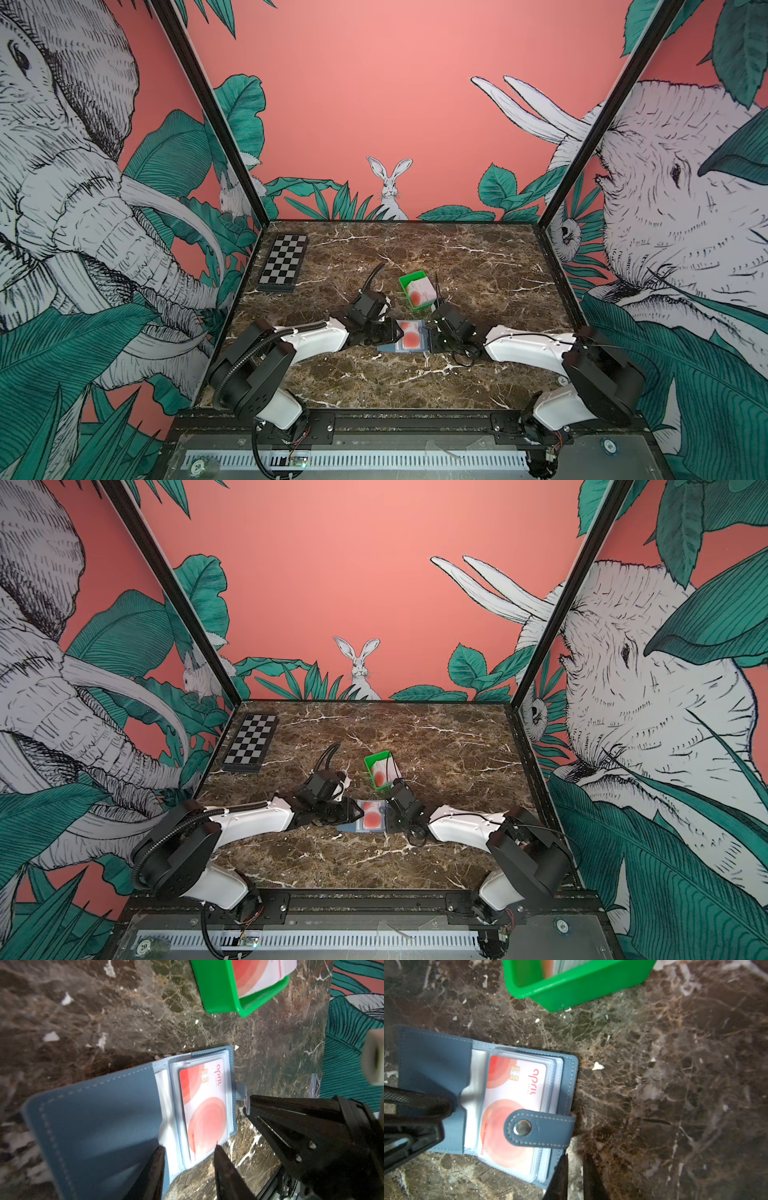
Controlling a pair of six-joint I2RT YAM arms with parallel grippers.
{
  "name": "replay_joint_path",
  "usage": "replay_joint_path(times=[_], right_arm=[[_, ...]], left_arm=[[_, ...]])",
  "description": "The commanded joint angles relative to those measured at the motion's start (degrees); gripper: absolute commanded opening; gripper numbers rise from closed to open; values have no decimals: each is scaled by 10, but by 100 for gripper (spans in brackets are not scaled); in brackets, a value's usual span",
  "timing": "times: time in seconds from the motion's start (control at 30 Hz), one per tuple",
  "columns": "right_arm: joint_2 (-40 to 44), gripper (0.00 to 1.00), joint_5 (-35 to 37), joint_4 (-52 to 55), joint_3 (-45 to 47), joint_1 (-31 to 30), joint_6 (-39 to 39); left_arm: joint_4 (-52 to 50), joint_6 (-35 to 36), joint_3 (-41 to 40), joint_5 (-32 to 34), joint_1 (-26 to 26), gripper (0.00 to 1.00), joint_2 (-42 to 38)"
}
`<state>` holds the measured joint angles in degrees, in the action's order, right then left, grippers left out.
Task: Insert credit cards into a card holder
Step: Insert the credit card into the card slot.
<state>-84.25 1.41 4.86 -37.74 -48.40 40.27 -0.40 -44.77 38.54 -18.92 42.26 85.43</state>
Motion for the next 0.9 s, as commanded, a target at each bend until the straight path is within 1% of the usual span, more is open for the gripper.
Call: replay_joint_path(times=[0.0, 0.2, 0.33, 0.5, 0.73, 0.87], right_arm=[[26, 17, 6, -9, 15, -4, -14], [55, 19, -13, -32, 31, -4, -17], [67, 20, -22, -37, 34, -7, -19], [83, 20, -9, -37, 44, -10, -3], [83, 20, -12, -39, 39, -10, -1], [78, 16, -13, -30, 32, -9, 3]], left_arm=[[-18, 14, -4, 16, 1, 38, -37], [28, 9, -48, 23, 2, 34, -81], [31, 18, -51, 27, 4, 30, -90], [5, 45, -30, 31, 8, 29, -84], [16, 59, -19, 33, 10, 27, -60], [24, 56, -10, 50, 16, 26, -49]])
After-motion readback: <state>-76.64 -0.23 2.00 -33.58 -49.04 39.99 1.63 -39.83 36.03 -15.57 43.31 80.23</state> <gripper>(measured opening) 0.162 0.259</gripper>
